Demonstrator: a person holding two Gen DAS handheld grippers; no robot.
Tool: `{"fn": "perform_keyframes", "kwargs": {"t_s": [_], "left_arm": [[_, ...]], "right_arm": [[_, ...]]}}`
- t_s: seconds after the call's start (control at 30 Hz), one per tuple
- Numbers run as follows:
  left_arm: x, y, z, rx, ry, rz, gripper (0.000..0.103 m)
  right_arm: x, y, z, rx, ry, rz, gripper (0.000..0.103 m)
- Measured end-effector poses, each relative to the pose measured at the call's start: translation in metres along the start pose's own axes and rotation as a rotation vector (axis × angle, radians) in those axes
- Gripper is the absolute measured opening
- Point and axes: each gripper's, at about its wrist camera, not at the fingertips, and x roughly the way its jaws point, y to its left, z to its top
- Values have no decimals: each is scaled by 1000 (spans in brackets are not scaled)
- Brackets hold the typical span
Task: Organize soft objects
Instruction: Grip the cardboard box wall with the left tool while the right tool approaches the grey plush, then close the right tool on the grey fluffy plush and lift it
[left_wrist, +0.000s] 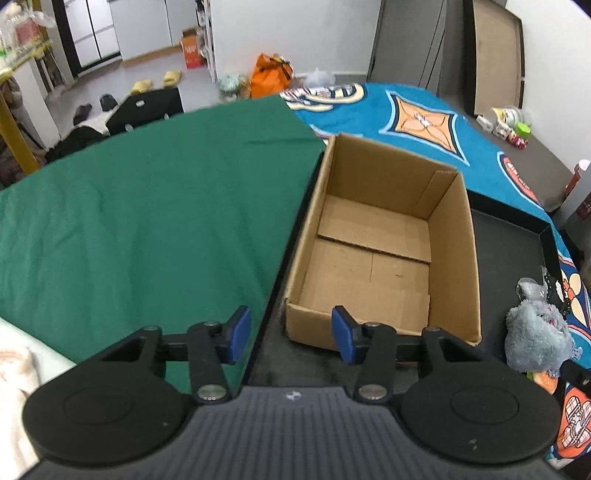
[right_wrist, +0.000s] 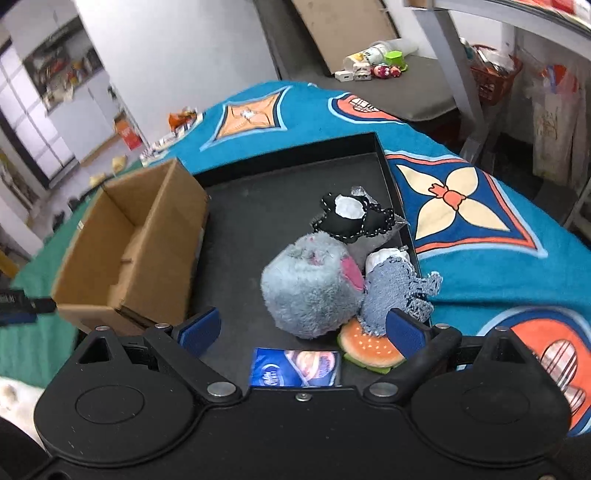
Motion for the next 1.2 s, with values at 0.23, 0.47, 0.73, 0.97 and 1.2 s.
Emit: {"fn": "perform_keyframes", "kwargs": {"t_s": [0.23, 0.47, 0.73, 0.97, 1.2], "left_arm": [[26, -12, 15, 33, 36, 36, 47], [44, -10, 25, 24, 101, 37, 31], [57, -7, 27, 65, 165, 38, 9], [48, -8, 24, 119, 174, -4, 8], [35, -7, 17, 150, 183, -15, 8]], "right_arm": [[20, 16, 5, -121, -10, -50, 96], [38, 26, 7, -170, 14, -98, 96], [57, 32, 9, -188, 22, -159, 88], [51, 34, 7, -190, 29, -165, 65], [30, 37, 2, -190, 28, -149, 63]]}}
